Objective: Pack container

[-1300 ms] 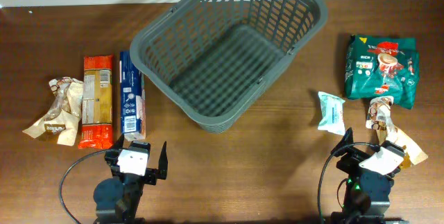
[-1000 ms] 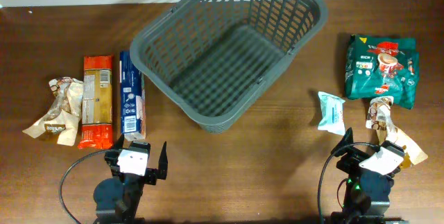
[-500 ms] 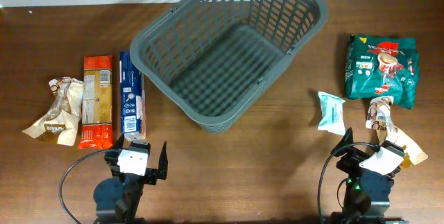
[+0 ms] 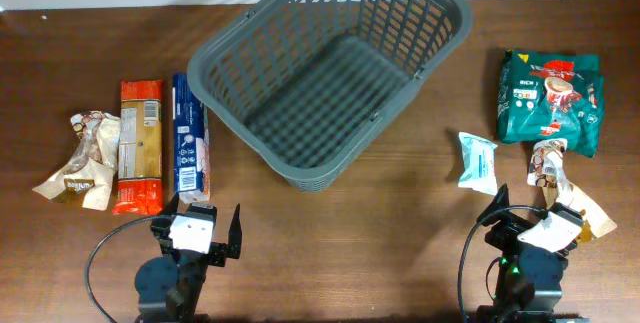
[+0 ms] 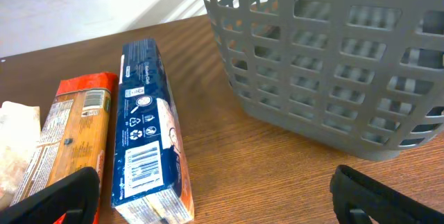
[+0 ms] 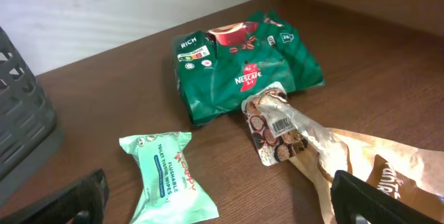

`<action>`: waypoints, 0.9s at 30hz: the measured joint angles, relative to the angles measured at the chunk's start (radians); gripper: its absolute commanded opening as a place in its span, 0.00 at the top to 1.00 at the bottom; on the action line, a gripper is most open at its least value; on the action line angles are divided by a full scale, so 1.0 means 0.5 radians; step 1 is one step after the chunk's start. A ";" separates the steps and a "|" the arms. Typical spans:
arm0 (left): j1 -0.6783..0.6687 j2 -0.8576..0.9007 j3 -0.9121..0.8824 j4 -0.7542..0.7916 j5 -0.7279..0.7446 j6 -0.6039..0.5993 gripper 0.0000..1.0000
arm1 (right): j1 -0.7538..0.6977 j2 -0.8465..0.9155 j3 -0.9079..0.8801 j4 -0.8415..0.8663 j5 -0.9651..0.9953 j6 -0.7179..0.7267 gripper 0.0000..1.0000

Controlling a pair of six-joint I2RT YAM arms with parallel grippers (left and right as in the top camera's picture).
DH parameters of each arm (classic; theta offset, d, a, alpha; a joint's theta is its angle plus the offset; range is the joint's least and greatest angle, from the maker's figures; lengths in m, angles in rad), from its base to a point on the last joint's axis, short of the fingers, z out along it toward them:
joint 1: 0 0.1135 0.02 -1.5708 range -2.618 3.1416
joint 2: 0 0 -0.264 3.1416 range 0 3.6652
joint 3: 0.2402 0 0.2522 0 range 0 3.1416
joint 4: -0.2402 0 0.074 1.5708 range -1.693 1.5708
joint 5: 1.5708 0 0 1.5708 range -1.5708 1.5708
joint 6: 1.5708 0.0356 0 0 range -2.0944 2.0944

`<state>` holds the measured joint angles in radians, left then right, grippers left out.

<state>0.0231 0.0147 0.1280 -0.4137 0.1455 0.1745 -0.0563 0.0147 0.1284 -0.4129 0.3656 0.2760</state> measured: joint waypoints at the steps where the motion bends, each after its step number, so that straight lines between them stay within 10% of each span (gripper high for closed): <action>1: 0.000 0.000 0.000 0.000 0.000 0.000 0.01 | 0.000 0.000 0.000 0.000 0.001 0.000 0.01; 20: 0.000 0.000 0.000 0.000 0.000 0.000 0.01 | 0.000 0.000 0.000 0.001 -0.001 0.001 0.01; 27: 0.000 0.000 0.000 0.001 0.000 0.000 0.01 | 0.000 0.000 0.000 0.001 -0.552 0.064 0.01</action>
<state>0.0231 0.0147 0.1280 -0.4133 0.1455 0.1745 -0.0563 0.0147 0.1284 -0.4126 0.0898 0.3080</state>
